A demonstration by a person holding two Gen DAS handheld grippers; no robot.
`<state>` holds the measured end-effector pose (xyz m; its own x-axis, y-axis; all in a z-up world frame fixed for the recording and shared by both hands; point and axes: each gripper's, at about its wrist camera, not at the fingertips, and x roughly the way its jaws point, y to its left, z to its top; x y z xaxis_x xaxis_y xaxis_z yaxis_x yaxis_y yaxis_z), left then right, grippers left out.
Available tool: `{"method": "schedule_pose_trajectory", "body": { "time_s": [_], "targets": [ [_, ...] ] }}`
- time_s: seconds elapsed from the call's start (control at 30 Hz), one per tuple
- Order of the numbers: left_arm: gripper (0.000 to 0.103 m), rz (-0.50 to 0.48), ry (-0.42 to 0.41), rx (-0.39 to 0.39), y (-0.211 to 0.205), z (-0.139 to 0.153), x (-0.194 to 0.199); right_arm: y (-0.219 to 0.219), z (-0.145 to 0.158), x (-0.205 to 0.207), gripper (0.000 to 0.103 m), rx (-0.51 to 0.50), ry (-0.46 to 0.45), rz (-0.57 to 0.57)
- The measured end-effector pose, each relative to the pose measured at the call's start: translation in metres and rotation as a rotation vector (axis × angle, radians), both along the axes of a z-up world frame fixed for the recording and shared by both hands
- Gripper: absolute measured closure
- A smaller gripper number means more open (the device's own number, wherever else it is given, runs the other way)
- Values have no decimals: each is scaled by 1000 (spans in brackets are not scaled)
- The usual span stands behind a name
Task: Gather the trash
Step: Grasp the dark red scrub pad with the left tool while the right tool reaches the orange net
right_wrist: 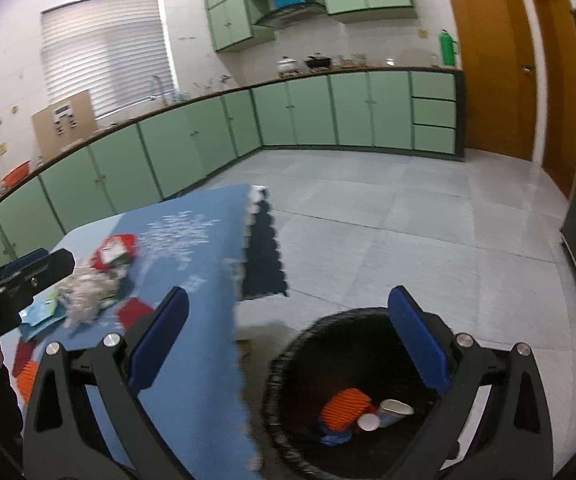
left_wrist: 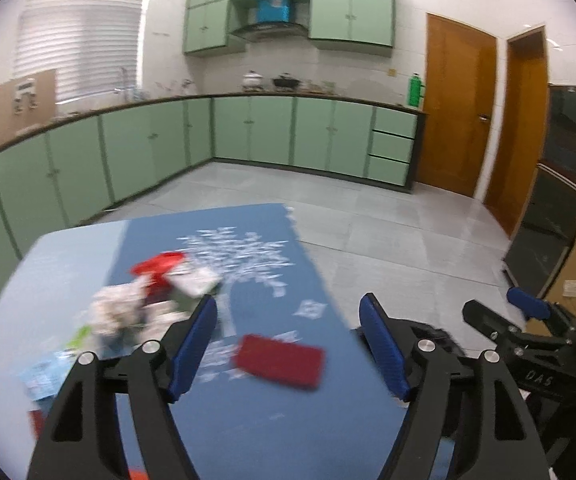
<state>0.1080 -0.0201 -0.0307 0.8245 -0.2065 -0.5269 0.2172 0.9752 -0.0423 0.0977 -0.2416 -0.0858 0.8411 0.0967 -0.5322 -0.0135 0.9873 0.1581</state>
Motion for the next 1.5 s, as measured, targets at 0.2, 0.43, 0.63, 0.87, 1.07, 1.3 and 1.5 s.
{"method": "schedule_pose_trajectory", "body": {
  "time_s": [0.2, 0.43, 0.63, 0.87, 1.07, 1.3, 1.5],
  "targets": [
    [30, 129, -8, 27, 62, -4, -27, 58, 5, -6, 6, 3, -13, 96],
    [30, 289, 25, 56, 126, -25, -51, 107, 1, -11, 6, -13, -4, 178],
    [30, 362, 87, 48, 159, -47, -64, 127, -8, -14, 6, -44, 17, 216],
    [30, 407, 156, 29, 176, -71, -69, 141, -19, -17, 6, -70, 33, 235],
    [30, 412, 188, 10, 180, -81, -63, 149, -24, -18, 6, -68, 48, 258],
    [48, 409, 240, -35, 188, -94, -60, 160, -28, -21, 6, -78, 59, 289],
    [57, 405, 246, -53, 190, -95, -64, 166, -29, -25, 6, -78, 61, 318]
  ]
}}
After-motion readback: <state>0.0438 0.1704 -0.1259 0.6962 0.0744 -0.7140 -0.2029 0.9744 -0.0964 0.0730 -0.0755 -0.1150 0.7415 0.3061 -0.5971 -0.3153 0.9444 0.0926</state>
